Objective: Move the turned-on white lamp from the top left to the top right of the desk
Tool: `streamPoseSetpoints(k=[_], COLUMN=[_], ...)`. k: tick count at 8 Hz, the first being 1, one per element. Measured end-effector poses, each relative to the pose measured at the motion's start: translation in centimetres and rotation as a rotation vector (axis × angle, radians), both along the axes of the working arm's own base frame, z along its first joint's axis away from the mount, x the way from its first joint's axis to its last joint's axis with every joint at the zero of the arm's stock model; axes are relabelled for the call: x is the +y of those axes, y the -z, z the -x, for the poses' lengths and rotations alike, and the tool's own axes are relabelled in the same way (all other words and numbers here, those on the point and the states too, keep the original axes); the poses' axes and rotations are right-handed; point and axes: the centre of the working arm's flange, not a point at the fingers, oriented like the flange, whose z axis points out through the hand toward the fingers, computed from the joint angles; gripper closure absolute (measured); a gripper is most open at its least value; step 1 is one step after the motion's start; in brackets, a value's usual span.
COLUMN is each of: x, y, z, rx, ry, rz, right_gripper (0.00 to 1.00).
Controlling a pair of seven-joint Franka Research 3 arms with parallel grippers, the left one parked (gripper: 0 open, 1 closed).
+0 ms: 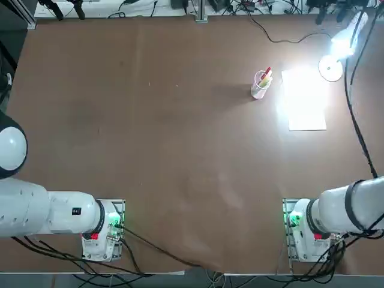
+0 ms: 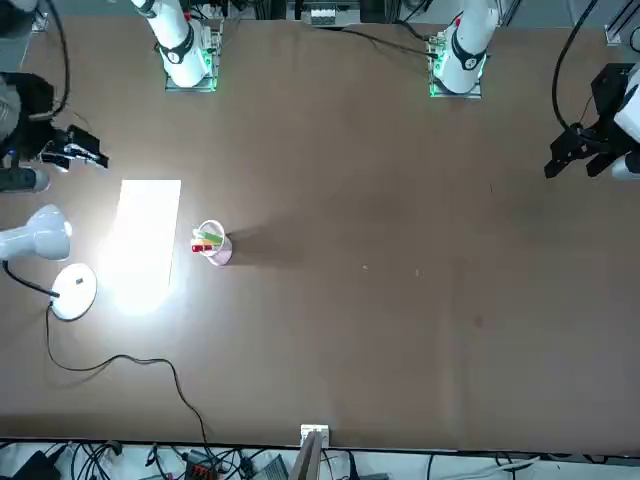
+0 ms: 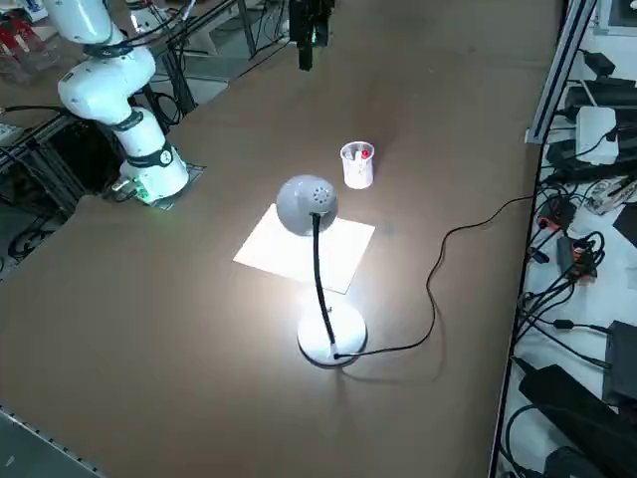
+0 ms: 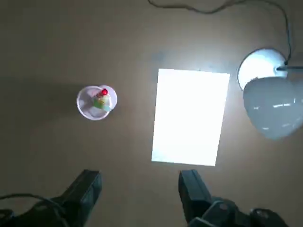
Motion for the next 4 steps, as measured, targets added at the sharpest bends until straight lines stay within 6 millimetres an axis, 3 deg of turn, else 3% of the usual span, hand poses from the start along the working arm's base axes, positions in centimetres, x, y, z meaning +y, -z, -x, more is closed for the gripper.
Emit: streamPoseSetpoints(k=[2,4], x=[-0.2,-2.1], y=[0.5,0.5], z=[1.6,2.5], rx=[-0.058,-0.041], ry=[0.001,0.030], rz=[0.004,0.004], right_gripper=[0.00,0.00])
